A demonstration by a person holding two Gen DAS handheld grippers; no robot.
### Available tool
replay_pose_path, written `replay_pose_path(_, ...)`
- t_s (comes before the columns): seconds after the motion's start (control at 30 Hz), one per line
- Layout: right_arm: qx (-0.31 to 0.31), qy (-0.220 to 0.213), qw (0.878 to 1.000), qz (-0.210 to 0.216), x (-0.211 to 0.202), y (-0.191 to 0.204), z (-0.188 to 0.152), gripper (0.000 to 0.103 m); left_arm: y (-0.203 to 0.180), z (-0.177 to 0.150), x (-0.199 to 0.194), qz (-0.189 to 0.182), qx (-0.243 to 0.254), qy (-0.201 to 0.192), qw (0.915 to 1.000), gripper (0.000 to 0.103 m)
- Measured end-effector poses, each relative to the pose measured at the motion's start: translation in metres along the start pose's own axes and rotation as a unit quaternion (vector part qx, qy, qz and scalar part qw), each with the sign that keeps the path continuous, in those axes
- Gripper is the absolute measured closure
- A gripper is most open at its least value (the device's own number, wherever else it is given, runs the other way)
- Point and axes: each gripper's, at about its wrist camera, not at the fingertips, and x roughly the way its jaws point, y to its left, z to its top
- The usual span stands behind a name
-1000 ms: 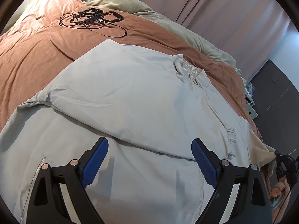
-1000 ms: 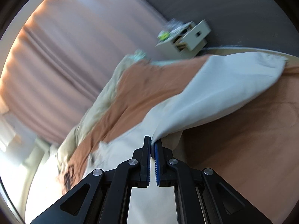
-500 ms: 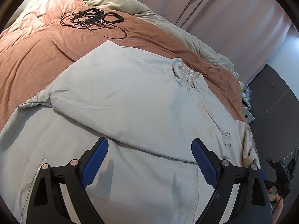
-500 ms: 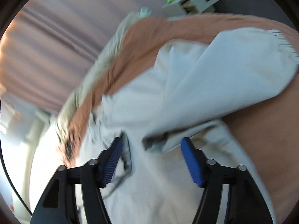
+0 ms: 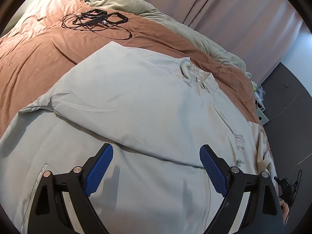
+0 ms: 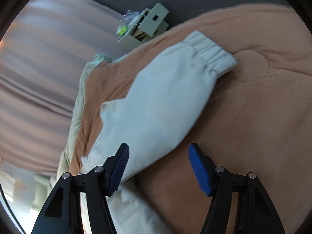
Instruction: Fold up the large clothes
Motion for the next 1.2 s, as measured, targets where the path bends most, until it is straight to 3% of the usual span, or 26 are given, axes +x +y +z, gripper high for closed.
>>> replay_pose_path(0.07, 0.007, -0.010, 1.000, -0.007, 0.006, -0.007, 0.006, 0.064, -0.001, 0.000, 0.000, 0.002, 0.005, 0.000, 1.0000, 0.011)
replay_pose_path(0.2, -0.004, -0.021, 1.000, -0.010, 0.012, -0.003, 0.009, 0.075, 0.003, 0.003, 0.000, 0.005, 0.001, 0.000, 1.0000, 0.011)
replay_pose_path(0.27, -0.003, -0.023, 1.000, -0.005, 0.010, -0.005, 0.011, 0.096, 0.007, 0.005, -0.001, 0.005, -0.006, -0.002, 1.0000, 0.011)
replay_pose_path(0.4, -0.024, -0.064, 0.998, 0.015, -0.025, 0.013, 0.008, 0.098, 0.010, 0.008, -0.007, 0.016, -0.015, -0.013, 0.9997, 0.011)
replay_pose_path(0.47, -0.061, -0.095, 0.993, 0.043, -0.048, 0.044, 0.001, 0.098, 0.014, 0.010, -0.010, 0.012, -0.022, -0.018, 0.9995, 0.011)
replay_pose_path(0.63, -0.132, -0.115, 0.979, 0.101, -0.077, 0.103, -0.027, 0.099, 0.024, 0.015, -0.020, 0.000, -0.041, -0.029, 0.9987, 0.011)
replay_pose_path(0.83, -0.181, -0.094, 0.967, 0.154, -0.086, 0.156, -0.070, 0.098, 0.038, 0.022, -0.034, -0.020, -0.073, -0.045, 0.9962, 0.011)
replay_pose_path(0.93, -0.222, -0.079, 0.954, 0.183, -0.088, 0.191, -0.100, 0.098, 0.044, 0.025, -0.039, -0.025, -0.083, -0.052, 0.9949, 0.011)
replay_pose_path(1.2, -0.307, -0.020, 0.928, 0.209, -0.079, 0.261, -0.184, 0.098, 0.065, 0.032, -0.049, -0.042, -0.115, -0.061, 0.9905, 0.011)
